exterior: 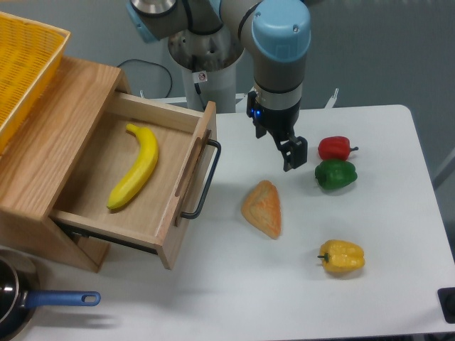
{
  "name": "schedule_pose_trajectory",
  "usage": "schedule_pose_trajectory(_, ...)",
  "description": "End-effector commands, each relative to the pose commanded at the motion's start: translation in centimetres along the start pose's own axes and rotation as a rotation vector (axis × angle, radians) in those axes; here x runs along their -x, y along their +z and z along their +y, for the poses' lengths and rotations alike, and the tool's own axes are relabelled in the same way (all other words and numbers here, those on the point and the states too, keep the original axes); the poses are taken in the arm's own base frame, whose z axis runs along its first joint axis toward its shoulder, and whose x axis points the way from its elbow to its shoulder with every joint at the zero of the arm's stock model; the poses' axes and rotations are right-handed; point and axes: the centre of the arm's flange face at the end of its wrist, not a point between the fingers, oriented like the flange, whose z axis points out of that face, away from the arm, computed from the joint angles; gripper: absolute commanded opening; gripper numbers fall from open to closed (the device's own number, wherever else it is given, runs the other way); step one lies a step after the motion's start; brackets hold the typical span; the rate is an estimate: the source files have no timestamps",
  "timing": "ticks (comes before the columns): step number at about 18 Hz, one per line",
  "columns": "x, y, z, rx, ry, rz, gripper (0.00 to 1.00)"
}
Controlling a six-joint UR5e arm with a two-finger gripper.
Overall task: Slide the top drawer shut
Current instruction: 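Move the gripper toward the front panel of the open drawer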
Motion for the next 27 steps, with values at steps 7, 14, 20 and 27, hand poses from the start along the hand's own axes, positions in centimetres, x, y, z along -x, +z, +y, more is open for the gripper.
schedule_pose_trajectory(7,0.7,0.9,-0.2,0.001,-0.006,0.014,1.00)
schedule_pose_trajectory(14,1.7,1.3,-1.1,-0.041,-0.196,-0.017,1.00)
schedule_pose_trajectory(20,2.5,2.1,-2.7,-0.052,-0.435,0.005,1.00)
schedule_pose_trajectory(27,1.7,2.1,-4.8,-0.078,-0.555,0.033,1.00)
